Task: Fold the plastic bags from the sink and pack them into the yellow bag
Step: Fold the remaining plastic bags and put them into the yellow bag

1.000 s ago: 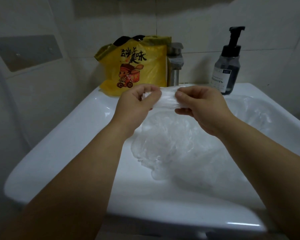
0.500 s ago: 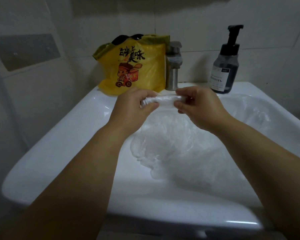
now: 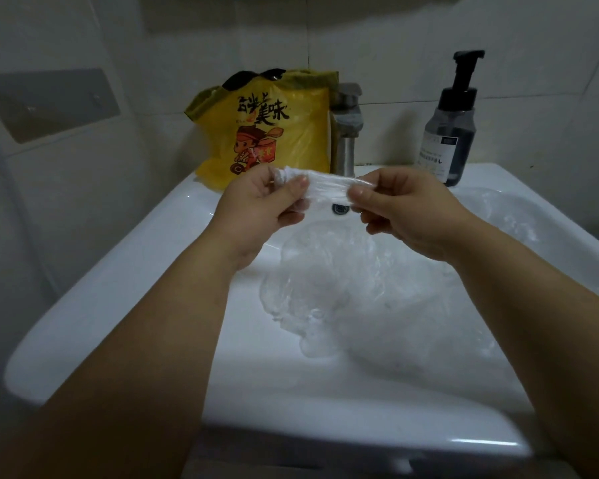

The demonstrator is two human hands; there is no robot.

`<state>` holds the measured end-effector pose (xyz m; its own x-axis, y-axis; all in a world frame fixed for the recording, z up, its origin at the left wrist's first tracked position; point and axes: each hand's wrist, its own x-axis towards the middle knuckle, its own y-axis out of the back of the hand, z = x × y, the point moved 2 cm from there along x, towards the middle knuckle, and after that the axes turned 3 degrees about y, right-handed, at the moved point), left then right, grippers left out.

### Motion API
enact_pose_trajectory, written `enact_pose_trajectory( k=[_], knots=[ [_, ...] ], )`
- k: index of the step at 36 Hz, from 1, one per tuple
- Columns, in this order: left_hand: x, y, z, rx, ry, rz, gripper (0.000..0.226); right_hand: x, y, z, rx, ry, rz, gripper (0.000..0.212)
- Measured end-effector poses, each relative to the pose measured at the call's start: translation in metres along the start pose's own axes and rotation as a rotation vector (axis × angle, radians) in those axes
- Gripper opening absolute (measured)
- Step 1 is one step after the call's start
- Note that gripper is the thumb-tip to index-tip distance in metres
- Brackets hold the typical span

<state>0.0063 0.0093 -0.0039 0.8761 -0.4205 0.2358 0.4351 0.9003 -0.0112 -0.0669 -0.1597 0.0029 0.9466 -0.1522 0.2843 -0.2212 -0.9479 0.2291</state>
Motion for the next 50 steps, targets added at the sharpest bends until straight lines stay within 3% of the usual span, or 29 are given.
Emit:
enact_pose_trajectory(
  k=[12,15,18,20,23,32,39,43,46,50],
  knots=[
    [-0.002,0.002,-0.002,0.313,-0.066,0.06,0.014,0.001,0.0,0.003,0.015,-0.088,0.044,0.014],
    [-0.001,0.003,-0.001,0.213,-0.023,0.078,0.013,0.0,0.0,0.002,0.031,-0.099,0.031,0.015],
    [-0.002,0.001,0.006,-0.1,0.081,0.013,0.009,0.0,0.0,0.0,0.099,-0.123,0.022,0.014],
    [-0.003,0.0,0.007,-0.229,0.132,-0.089,0.025,0.001,0.0,-0.002,0.185,-0.142,0.023,0.014],
    [-0.005,-0.007,0.004,-0.109,0.141,-0.183,0.047,0.001,-0.002,-0.003,0.254,-0.154,0.007,0.014],
    [-0.003,-0.008,0.003,-0.021,0.068,0.026,0.018,0.003,-0.011,0.0,0.27,-0.205,-0.084,0.012],
    [-0.002,-0.006,0.001,0.088,0.015,0.115,0.017,0.003,-0.012,0.003,0.114,-0.195,-0.09,0.014],
    [0.001,-0.003,-0.004,0.084,0.08,0.175,0.007,0.004,-0.012,0.003,0.076,-0.135,-0.024,0.012],
    [0.001,-0.001,-0.005,0.068,0.15,0.214,0.015,0.004,-0.014,0.004,0.012,-0.083,-0.006,0.01],
    [0.001,-0.001,-0.003,-0.167,0.298,0.243,0.023,0.003,-0.017,0.005,-0.116,-0.007,-0.006,0.011]
  ],
)
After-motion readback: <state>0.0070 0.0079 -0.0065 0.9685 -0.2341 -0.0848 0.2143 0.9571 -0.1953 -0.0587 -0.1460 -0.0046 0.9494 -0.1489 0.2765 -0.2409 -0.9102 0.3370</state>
